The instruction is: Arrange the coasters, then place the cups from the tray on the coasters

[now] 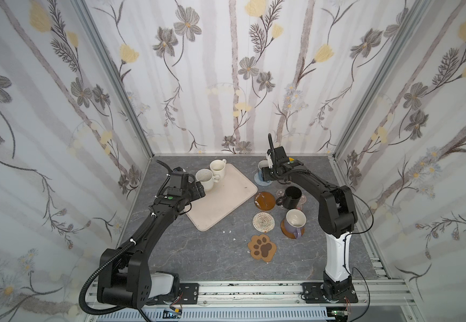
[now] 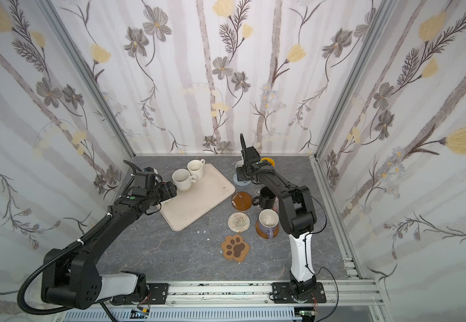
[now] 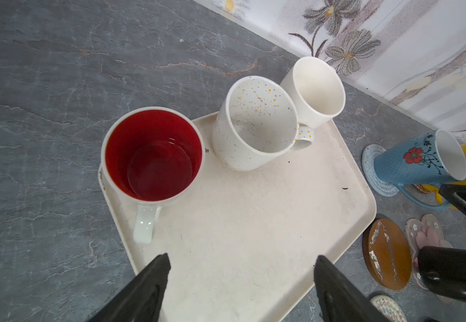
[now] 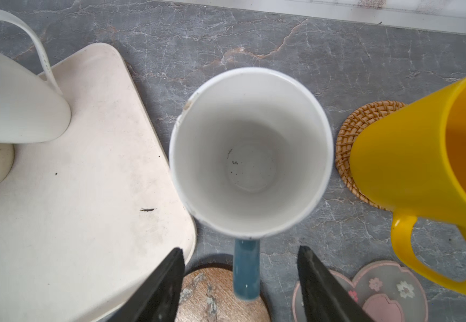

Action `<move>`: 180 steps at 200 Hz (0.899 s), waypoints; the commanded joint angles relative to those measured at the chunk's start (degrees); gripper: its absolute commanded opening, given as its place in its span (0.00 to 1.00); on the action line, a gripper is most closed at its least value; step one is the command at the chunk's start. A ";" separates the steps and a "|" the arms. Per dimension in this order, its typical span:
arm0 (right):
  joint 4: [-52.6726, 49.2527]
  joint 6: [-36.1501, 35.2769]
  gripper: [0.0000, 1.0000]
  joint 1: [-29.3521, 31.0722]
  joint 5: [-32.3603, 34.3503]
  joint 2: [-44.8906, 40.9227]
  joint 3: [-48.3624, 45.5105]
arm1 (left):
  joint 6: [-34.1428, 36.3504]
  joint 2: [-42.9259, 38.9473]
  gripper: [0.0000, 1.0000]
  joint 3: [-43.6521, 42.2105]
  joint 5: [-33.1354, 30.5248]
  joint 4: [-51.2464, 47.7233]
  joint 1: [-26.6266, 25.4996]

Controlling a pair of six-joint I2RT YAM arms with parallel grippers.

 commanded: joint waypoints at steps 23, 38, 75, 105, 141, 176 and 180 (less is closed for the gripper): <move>3.14 0.12 0.71 0.62 -0.19 -3.88 -1.99 | 0.30 -2.30 0.84 -1.86 -1.92 -1.38 1.11; 3.68 0.20 0.74 0.83 0.00 -5.71 -3.28 | 0.10 -2.32 0.83 -2.47 -3.26 -1.69 1.58; 4.44 0.29 0.77 1.64 0.90 -10.30 -6.07 | -0.20 -5.60 0.83 -4.22 -3.67 -1.87 2.62; 4.78 0.26 0.77 2.76 1.54 -13.76 -8.17 | 1.00 -6.61 0.81 -5.52 -3.71 -2.26 3.41; 6.81 0.55 0.78 5.19 1.51 -18.54 -12.18 | 4.46 -5.91 0.72 -5.75 -7.30 -2.66 3.49; 9.72 1.65 0.78 7.66 -0.84 -23.49 -17.28 | 4.87 -3.20 0.71 -5.03 -7.34 -2.66 4.70; 10.13 1.68 0.78 7.90 -1.12 -24.04 -17.97 | 4.87 -2.93 0.71 -4.97 -7.26 -2.66 4.96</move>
